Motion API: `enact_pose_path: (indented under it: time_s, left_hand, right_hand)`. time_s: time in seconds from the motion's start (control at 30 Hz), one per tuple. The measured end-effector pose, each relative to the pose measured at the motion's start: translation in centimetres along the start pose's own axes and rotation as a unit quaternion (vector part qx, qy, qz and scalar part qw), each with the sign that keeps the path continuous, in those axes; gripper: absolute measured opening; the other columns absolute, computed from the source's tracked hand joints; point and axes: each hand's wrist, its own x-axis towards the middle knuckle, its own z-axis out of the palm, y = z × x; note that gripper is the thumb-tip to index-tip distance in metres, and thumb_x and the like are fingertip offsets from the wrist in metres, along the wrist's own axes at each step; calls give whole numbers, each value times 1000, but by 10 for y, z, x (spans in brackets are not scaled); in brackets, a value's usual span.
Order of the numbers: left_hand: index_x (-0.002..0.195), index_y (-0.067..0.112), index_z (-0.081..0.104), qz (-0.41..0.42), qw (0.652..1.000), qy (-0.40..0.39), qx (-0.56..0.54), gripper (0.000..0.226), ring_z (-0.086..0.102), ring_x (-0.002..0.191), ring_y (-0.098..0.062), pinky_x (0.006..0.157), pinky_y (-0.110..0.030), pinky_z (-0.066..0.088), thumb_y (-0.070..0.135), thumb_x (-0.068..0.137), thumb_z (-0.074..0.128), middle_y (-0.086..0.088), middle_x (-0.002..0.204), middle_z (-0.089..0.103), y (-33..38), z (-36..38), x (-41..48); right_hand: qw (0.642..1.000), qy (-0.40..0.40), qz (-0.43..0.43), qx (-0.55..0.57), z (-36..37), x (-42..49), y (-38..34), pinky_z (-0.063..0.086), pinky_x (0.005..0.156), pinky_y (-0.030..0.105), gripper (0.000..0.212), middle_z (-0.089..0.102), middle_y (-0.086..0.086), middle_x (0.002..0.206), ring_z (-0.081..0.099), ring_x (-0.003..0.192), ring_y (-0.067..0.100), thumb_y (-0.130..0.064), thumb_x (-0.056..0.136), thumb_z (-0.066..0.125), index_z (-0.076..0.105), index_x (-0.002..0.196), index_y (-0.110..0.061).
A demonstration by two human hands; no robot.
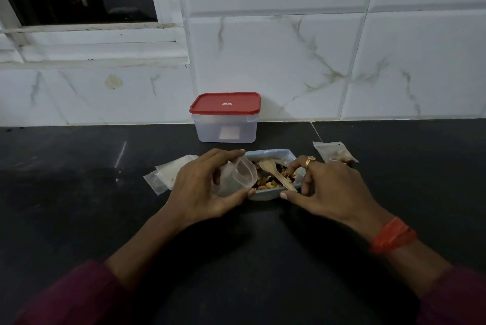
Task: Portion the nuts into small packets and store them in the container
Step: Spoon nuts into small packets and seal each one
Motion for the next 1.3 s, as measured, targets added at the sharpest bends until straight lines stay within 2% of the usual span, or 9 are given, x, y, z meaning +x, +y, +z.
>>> enact_pose_path:
  time_s: [0.1, 0.33, 0.6, 0.67, 0.8, 0.97, 1.03, 1.13, 1.3]
  left_hand:
    - [138, 26, 56, -10, 999, 2, -39, 72, 65, 78, -6, 63, -12, 50, 50, 75, 83, 12, 120, 65, -2, 0, 0]
    - [134, 25, 54, -19, 996, 1, -88, 70, 71, 74, -7, 60, -18, 56, 37, 73, 88, 14, 126, 62, -7, -1, 0]
    - [133, 28, 52, -24, 995, -20, -91, 72, 71, 81, -6, 61, -14, 55, 34, 72, 89, 24, 126, 54, -12, -1, 1]
    - [134, 29, 51, -23, 996, -25, -88, 74, 70, 83, -5, 61, -13, 55, 34, 71, 89, 22, 125, 54, -13, -1, 1]
    - [134, 28, 51, -20, 997, -20, -78, 75, 70, 83, -3, 61, -12, 54, 34, 70, 90, 17, 126, 56, -14, 0, 0]
    - [134, 30, 50, -26, 997, 5, -71, 74, 69, 83, -8, 65, -21, 56, 44, 71, 87, 18, 127, 60, -17, 1, -1]
    - [136, 29, 48, -27, 997, 13, -71, 76, 67, 86, -10, 67, -26, 58, 51, 72, 82, 16, 126, 61, -19, 1, 0]
    - [138, 28, 45, -32, 996, 20, -83, 79, 65, 90, -8, 67, -20, 57, 57, 73, 77, 12, 125, 62, -19, 3, 0]
    - [138, 28, 48, -44, 995, 24, -87, 77, 62, 99, -2, 72, -16, 55, 62, 74, 73, 17, 123, 61, -20, 4, 0]
  right_hand:
    - [997, 39, -3, 64, 1, -1, -3, 56, 69, 23, 30, 66, -18, 71, 61, 66, -5, -45, 85, 72, 67, 112, -37]
    - [957, 223, -5, 187, 18, 5, -1, 54, 67, 16, 25, 66, -11, 84, 63, 74, 4, -16, 84, 77, 75, 108, -23]
    - [962, 138, -16, 236, 33, 12, -3, 47, 71, 5, 26, 69, -12, 91, 64, 86, -3, -22, 90, 70, 71, 115, -30]
    - [962, 157, -30, 220, 34, 14, -1, 51, 71, 12, 20, 70, -11, 94, 63, 84, -6, -25, 92, 67, 72, 111, -26]
    - [940, 251, -71, 221, 24, 16, 3, 57, 75, 30, 17, 72, -7, 98, 67, 90, 5, -26, 99, 59, 70, 110, -17]
    - [956, 138, -170, 193, 26, 11, 0, 49, 86, 27, 20, 68, -13, 104, 62, 101, 10, -34, 102, 49, 65, 111, -25]
    - [964, 128, -169, 157, 31, 12, 3, 46, 88, 28, 23, 68, -10, 107, 59, 103, 14, -36, 101, 46, 64, 112, -26]
    - [972, 116, -152, 134, 36, 13, 10, 48, 89, 34, 24, 68, -10, 110, 58, 104, 17, -37, 101, 45, 63, 114, -30]
    - [950, 163, -171, 204, 24, 11, 6, 48, 84, 16, 20, 65, -17, 101, 62, 98, 1, -31, 102, 49, 65, 110, -23]
